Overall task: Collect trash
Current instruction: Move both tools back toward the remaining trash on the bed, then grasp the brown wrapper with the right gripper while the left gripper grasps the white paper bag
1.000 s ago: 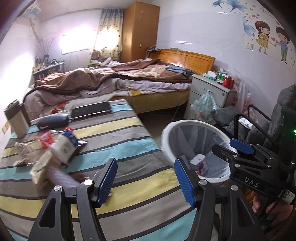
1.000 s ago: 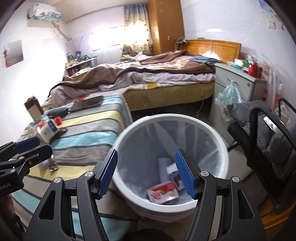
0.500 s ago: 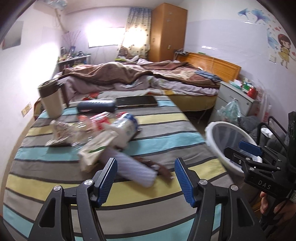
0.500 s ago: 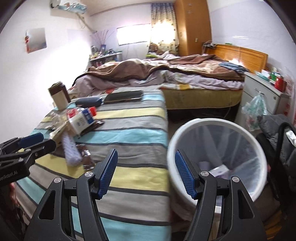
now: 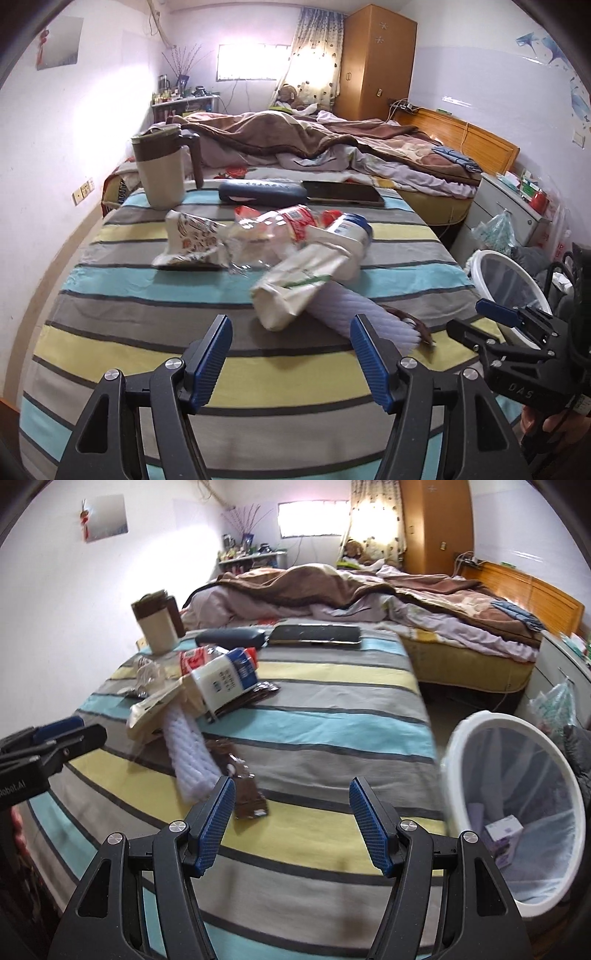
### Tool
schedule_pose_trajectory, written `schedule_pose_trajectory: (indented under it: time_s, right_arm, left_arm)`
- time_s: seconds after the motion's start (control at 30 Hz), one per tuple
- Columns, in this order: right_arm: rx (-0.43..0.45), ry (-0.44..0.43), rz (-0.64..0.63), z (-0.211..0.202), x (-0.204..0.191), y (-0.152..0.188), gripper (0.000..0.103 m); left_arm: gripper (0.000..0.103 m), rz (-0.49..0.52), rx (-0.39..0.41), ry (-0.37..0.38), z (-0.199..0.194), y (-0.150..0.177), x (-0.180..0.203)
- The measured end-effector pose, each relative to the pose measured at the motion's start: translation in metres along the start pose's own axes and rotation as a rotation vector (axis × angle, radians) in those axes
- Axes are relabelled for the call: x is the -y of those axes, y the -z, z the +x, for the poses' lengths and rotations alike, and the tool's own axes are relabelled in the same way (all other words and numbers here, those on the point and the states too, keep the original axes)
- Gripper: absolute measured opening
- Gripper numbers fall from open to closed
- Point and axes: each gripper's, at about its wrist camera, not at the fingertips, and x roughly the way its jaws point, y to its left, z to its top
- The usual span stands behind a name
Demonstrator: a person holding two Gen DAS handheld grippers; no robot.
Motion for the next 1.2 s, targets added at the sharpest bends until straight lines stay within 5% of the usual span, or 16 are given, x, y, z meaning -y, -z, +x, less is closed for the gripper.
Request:
schedule_pose_trajectory:
  time_s: [0.27,0.6,0.9,1.07,1.13,1.2]
  right_arm:
    - [-0.042,-0.029,-0.020,0.021,-0.010,-0.010,0.065]
    - [-0.109,-0.075,-0.029,0.040,-0.021,-0.012,0.051]
    - [-0.142,-0.029,-0.058,0.043,-0.024,-0.009,0.021]
    - [-0.131,-0.023,-0.030,0.039,-0.022,-0.008,0.021]
    - [-0.126,-0.022,-0.019,0.039,-0.020,-0.008,0.021]
    - [-0.127,-0.024,-0.015,0.039,-0.019,-0.008,0.021]
  left_arm:
    - [0.068,0.064,-0.040,0.049,0.025,-0.020,-0.009]
    - [0.068,0.165,-0.125,0.107,0.068,-0.035,-0.007]
    - [0.068,0.234,-0.183,0.142,0.092,-0.040,0.002]
    - [0.068,0.190,-0.189,0.145,0.096,-0.041,-0.011]
    - [0.065,0.180,-0.196,0.145,0.098,-0.041,-0.015]
    - [0.051,0.173,-0.205,0.138,0.102,-0.040,-0.017]
